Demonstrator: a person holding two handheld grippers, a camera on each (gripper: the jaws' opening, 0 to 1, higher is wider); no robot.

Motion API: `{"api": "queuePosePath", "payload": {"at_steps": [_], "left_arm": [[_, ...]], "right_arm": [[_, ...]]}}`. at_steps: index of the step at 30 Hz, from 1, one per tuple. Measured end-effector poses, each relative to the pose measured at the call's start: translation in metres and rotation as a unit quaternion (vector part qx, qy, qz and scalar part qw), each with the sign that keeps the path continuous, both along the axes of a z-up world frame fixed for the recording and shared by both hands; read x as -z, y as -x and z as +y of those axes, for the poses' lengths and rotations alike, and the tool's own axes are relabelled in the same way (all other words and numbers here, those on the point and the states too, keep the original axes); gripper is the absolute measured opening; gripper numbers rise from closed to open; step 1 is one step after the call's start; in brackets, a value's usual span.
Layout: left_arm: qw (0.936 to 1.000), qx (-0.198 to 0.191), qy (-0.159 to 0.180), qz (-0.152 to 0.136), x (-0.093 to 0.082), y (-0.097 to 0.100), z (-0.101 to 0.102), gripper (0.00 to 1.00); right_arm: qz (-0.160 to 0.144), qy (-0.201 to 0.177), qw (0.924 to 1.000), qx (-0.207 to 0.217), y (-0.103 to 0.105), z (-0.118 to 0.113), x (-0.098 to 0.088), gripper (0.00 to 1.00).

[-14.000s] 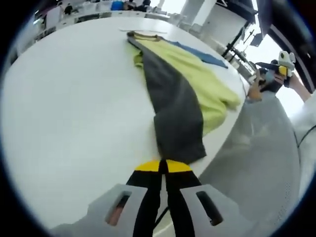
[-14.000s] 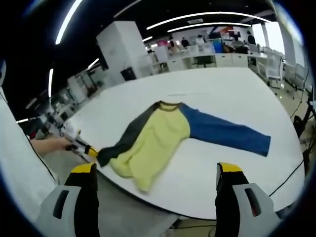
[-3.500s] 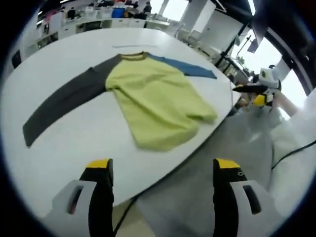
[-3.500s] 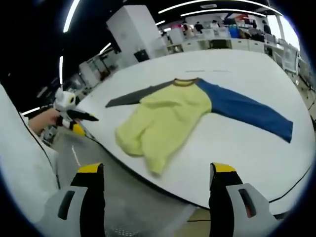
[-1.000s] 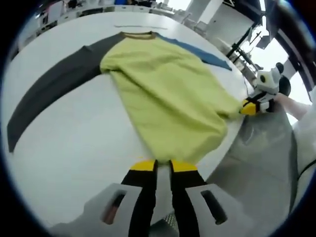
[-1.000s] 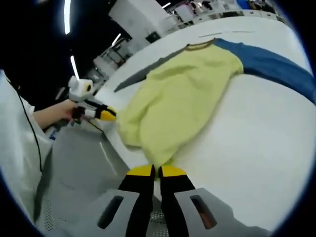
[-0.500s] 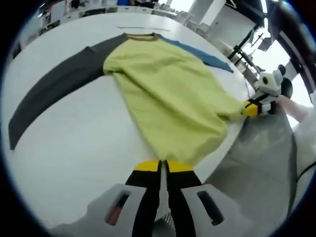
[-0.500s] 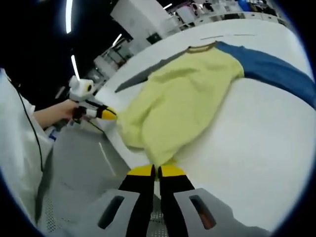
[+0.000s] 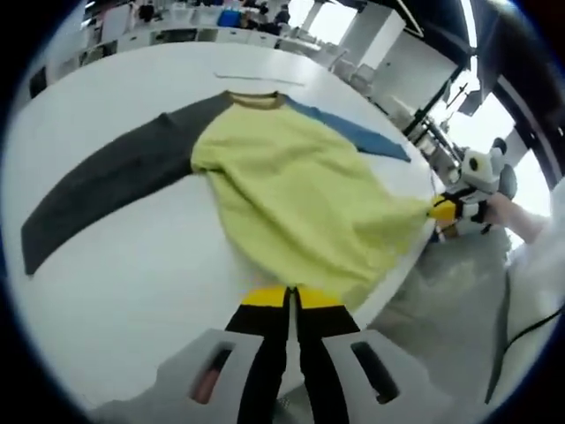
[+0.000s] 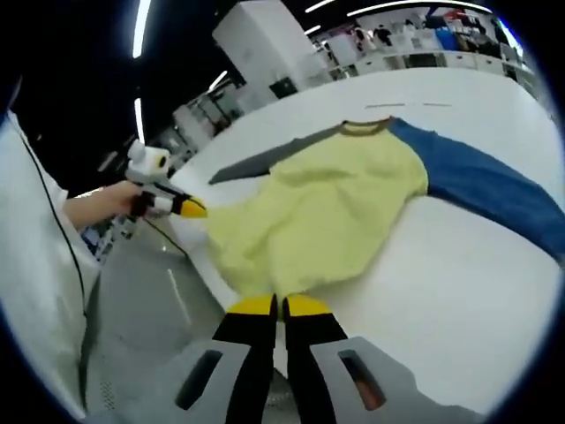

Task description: Fold the garment on the visible template until the final outline fits inside the template.

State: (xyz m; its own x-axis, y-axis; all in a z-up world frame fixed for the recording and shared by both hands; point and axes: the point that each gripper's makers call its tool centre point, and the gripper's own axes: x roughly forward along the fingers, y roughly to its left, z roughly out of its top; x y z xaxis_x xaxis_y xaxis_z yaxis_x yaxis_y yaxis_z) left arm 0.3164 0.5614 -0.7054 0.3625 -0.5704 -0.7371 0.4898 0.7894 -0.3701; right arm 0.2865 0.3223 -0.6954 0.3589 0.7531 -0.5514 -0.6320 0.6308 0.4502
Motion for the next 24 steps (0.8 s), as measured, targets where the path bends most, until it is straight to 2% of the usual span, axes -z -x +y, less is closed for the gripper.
{"api": "queuePosePath", "payload": {"at_steps": [11, 16, 24], "left_arm": [[0.9996, -0.009, 0.015, -0.021, -0.022, -0.026, 0.000, 0.00], [0.9995, -0.008, 0.013, -0.026, -0.025, -0.040, 0.000, 0.00], [0.9997, -0.001, 0.002, -0.026, -0.022, -0.066, 0.000, 0.00]], "right_arm": [[-0.024, -0.002, 0.9996, 0.016, -0.022, -0.012, -0.015, 0.03], [-0.029, -0.003, 0.9993, 0.021, -0.032, -0.016, -0.019, 0.03], [-0.029, 0.009, 0.9990, 0.033, -0.061, -0.025, -0.017, 0.03]]}}
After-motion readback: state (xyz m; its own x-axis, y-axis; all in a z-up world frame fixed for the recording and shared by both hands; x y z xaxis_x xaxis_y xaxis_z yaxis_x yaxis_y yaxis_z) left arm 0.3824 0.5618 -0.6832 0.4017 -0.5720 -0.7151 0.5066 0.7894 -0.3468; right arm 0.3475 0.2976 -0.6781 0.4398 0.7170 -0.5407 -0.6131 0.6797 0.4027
